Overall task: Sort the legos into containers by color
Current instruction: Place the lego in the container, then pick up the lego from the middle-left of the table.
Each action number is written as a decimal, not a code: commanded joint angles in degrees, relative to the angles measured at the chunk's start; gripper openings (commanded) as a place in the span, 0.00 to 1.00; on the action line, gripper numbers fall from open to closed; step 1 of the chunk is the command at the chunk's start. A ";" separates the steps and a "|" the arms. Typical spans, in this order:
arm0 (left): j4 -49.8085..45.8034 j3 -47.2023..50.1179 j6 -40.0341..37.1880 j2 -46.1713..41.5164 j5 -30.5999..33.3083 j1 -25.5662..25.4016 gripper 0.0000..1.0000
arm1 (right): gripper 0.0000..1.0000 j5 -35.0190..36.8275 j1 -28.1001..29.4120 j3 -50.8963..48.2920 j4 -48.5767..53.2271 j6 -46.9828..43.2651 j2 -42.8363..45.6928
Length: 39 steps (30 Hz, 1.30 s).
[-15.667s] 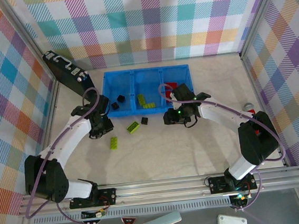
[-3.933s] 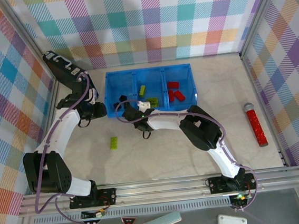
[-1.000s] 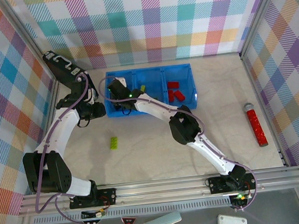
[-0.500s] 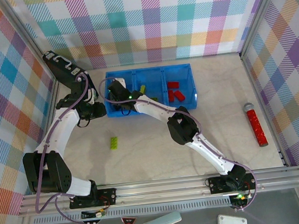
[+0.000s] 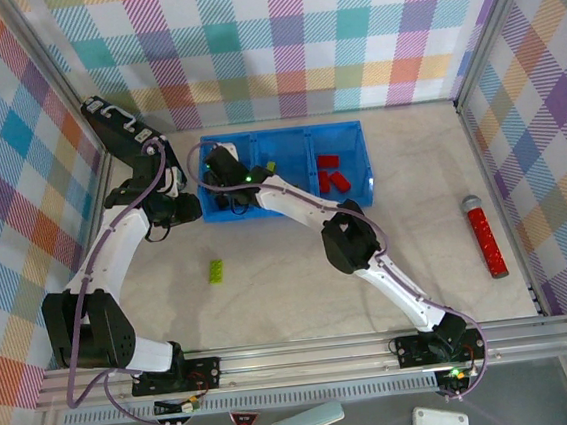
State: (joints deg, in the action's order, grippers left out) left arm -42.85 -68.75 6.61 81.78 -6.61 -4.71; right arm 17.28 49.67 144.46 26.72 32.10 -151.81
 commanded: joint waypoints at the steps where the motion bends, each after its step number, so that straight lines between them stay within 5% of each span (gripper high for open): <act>1: 0.95 -0.06 0.46 -1.36 -0.77 0.93 0.44 | 0.51 -1.81 0.93 1.47 5.32 0.37 6.32; 19: -0.03 0.57 0.99 2.07 -4.11 0.84 0.45 | 0.54 -14.25 1.08 -16.36 25.20 -0.85 26.62; 29: -6.41 -0.89 4.37 5.57 -3.93 -1.66 0.49 | 0.53 -12.63 0.71 -40.44 19.86 -1.98 42.43; 39: -6.39 5.72 9.52 5.89 1.02 -6.78 0.54 | 0.53 -11.31 -0.52 -51.59 16.75 -2.56 48.51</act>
State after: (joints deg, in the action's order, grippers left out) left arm -47.03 -64.77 13.67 87.26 -7.81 -10.02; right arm 5.15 49.58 94.61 45.19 30.68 -105.58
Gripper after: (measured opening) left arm 0.540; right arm 0.527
